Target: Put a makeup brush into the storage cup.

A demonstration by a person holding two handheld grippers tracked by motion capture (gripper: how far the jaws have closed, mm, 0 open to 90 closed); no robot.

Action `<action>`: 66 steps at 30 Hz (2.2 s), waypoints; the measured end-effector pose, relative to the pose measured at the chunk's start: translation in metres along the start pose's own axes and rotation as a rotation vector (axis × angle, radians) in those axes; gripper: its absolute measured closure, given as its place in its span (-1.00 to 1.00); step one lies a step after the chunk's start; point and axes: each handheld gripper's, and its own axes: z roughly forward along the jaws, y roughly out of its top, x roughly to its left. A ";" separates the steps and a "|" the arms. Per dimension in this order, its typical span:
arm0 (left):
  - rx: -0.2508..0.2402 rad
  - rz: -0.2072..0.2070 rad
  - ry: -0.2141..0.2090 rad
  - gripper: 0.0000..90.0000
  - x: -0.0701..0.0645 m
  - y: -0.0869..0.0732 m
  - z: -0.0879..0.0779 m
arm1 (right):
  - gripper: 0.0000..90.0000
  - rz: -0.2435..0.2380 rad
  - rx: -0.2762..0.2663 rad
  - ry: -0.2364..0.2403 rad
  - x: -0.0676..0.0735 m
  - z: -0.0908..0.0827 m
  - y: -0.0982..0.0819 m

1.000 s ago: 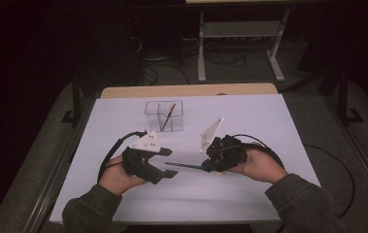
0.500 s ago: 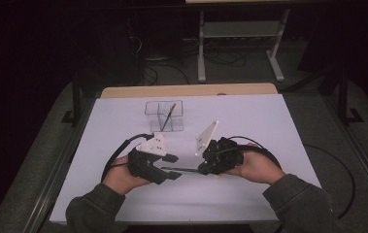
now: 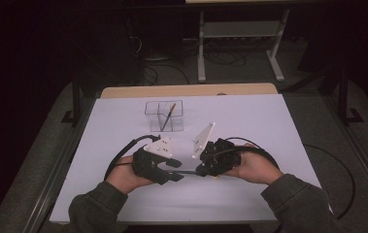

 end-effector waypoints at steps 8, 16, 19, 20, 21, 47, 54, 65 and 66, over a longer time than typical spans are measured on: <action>0.029 0.012 -0.024 0.36 -0.001 0.003 0.005 | 0.86 -0.012 0.007 0.001 0.002 0.002 0.003; 0.068 0.009 -0.045 0.48 0.000 0.003 0.009 | 0.86 -0.025 0.016 0.004 0.004 0.004 0.005; 0.078 0.009 -0.051 0.52 0.000 0.004 0.011 | 0.86 -0.033 0.024 0.004 0.003 0.005 0.005; 0.081 0.008 -0.055 0.53 0.000 0.004 0.011 | 0.86 -0.032 0.024 0.005 0.003 0.006 0.005; 0.083 0.006 -0.058 0.55 0.000 0.004 0.012 | 0.86 -0.034 0.025 0.003 0.003 0.006 0.005; 0.137 0.032 -0.066 0.85 0.000 0.004 0.020 | 0.86 -0.073 0.062 -0.008 0.007 0.012 0.008; 0.134 0.038 -0.069 0.86 0.001 0.002 0.019 | 0.81 -0.077 0.055 -0.014 0.007 0.014 0.008; 0.131 0.033 -0.061 0.86 0.003 -0.002 0.016 | 0.52 -0.026 0.008 -0.011 -0.002 0.011 0.001; 0.125 0.027 -0.059 0.87 0.003 -0.003 0.016 | 0.51 -0.015 0.002 -0.006 -0.003 0.011 0.000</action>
